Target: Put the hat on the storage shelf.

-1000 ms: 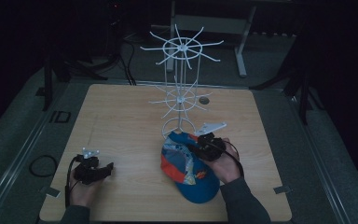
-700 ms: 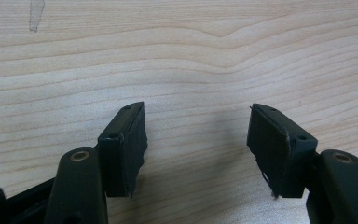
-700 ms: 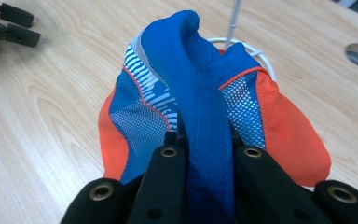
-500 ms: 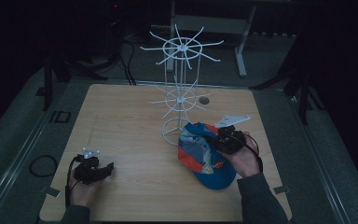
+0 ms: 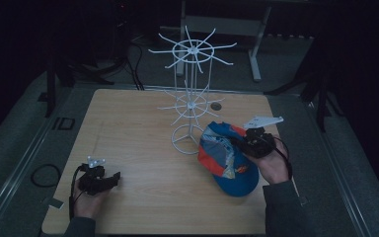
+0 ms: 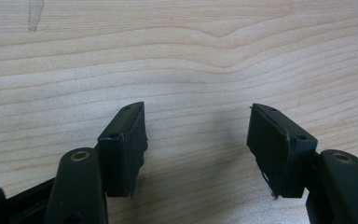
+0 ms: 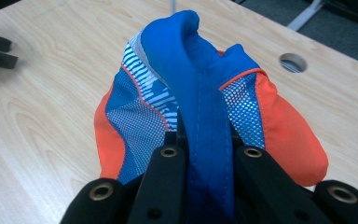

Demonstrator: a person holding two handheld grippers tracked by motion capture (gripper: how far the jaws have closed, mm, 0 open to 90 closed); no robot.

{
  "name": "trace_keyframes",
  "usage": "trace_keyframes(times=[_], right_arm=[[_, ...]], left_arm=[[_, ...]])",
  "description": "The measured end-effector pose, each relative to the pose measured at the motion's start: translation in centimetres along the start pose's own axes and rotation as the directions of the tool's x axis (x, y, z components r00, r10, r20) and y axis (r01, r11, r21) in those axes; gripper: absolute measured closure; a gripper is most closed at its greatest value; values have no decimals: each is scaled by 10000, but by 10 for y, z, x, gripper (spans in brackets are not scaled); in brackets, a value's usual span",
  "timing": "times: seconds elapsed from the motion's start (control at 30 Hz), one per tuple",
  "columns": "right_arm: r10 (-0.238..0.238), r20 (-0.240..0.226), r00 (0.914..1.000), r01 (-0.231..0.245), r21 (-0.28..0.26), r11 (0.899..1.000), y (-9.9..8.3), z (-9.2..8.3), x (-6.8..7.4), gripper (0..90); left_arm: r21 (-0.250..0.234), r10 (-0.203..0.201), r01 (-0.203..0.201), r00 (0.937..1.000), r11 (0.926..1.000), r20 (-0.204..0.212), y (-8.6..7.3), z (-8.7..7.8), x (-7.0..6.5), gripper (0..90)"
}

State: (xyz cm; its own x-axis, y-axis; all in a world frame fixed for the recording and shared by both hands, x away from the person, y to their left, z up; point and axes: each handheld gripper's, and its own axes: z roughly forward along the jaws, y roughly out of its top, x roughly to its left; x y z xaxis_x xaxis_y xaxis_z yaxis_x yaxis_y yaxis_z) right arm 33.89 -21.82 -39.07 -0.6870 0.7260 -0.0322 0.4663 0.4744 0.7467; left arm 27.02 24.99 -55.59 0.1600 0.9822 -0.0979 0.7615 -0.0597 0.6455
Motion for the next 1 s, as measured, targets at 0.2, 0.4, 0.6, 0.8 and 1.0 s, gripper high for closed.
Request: trace_keyframes(times=[0.2, 0.4, 0.6, 0.8, 1.0], right_arm=[[60, 371, 9993, -55, -113, 9999, 5, -12, -13, 859], [115, 557, 9984, -101, -258, 9996, 5, -21, -22, 859], [-28, 708, 9975, 55, -376, 9993, 7, -29, -28, 859], [-135, 878, 9960, 186, -572, 9982, 12, -40, -34, 859], [-40, 880, 9961, 103, -710, 9974, 16, -46, -40, 859]], left_arm=[[-4, -18, 18, 10000, 10000, 7, 0, 0, 0, 380], [-16, -25, 25, 10000, 10000, 19, 0, 0, 0, 380], [-15, -21, 21, 10000, 10000, 22, 0, 0, 0, 380], [-29, -43, 43, 10000, 10000, 32, 0, 0, 0, 380], [-32, -45, 46, 10000, 10000, 33, 0, 0, 0, 381]])
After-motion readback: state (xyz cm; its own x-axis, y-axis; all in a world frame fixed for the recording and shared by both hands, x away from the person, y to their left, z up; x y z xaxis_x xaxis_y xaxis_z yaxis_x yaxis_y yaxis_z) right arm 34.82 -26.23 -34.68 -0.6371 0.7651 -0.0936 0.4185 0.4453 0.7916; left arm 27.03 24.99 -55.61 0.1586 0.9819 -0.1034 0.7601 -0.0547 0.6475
